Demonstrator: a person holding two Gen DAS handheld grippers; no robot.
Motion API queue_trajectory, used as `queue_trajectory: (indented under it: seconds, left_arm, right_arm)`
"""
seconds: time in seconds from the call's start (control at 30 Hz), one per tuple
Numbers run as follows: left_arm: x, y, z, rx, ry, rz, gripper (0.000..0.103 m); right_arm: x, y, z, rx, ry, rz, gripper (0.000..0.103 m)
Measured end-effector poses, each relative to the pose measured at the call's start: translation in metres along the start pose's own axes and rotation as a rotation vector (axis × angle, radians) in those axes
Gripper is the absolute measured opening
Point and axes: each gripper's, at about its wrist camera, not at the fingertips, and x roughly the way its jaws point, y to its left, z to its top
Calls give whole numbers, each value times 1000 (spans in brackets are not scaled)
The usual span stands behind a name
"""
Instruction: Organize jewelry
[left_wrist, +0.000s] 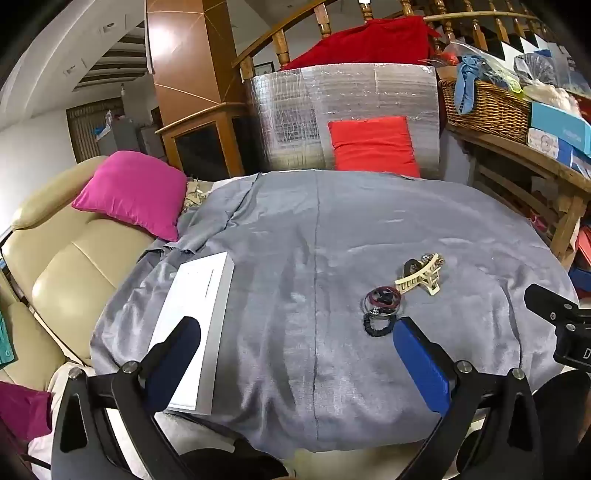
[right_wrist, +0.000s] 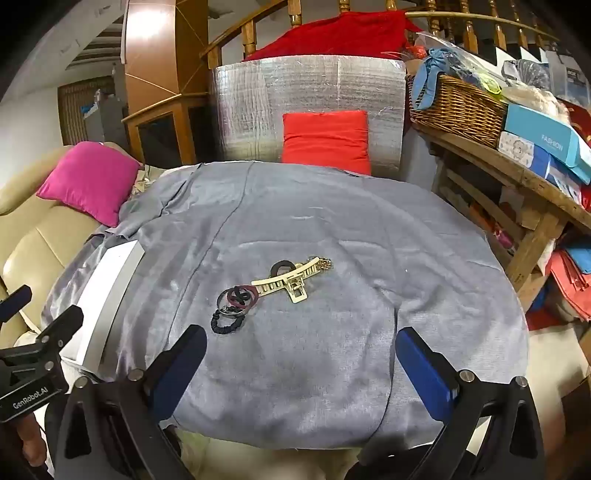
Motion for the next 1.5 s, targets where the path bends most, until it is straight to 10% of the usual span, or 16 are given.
queue_trajectory:
  seconds: [1.5]
  left_arm:
    - [29,13,-2,-25,60,41,103]
  right_arm:
    - [28,9,-4,57,23,22,103]
